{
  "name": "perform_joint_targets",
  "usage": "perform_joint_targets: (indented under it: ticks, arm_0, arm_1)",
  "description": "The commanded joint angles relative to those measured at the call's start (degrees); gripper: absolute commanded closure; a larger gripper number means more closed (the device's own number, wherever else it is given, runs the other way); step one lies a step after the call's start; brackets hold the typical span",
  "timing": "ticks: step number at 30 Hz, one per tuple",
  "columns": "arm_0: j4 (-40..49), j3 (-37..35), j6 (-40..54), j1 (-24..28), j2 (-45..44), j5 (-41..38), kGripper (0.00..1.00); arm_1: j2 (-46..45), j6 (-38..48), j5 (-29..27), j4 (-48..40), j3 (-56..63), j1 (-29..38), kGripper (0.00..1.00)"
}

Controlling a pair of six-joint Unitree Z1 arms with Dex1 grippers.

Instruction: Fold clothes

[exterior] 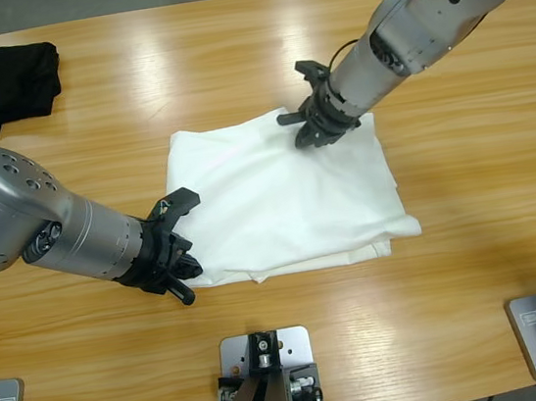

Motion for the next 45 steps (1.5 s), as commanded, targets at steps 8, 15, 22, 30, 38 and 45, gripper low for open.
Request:
perform_joint_targets:
  ticks: [8,15,22,30,38,45]
  arm_0:
    - [2.27,-5.68,-5.09,4.05,-12.62,0.98,1.000]
    - [2.21,-9.48,-5.53,10.87,-7.22,0.96,1.000]
    - [2.13,-12.92,-5.32,13.47,-0.84,0.43,1.000]
    - [1.69,-12.97,-5.23,13.47,1.16,-0.43,1.000]
    - [1.44,-12.50,-5.14,13.00,1.92,-0.88,1.000]
    - [1.16,-14.64,-5.16,12.94,2.55,-1.25,1.000]
  arm_1:
    - [-22.04,5.77,-5.22,11.38,3.47,7.17,1.000]
    - [-21.25,11.82,-5.04,-0.31,18.89,11.90,1.000]
    - [-19.84,14.67,-4.99,-4.27,23.86,12.13,1.000]
    - [-21.62,18.82,-4.81,-2.35,25.18,17.26,1.000]
    - [-20.57,23.09,-5.89,-2.56,28.10,19.54,1.000]
    - [-17.23,23.26,-6.36,-6.94,29.50,19.54,1.000]
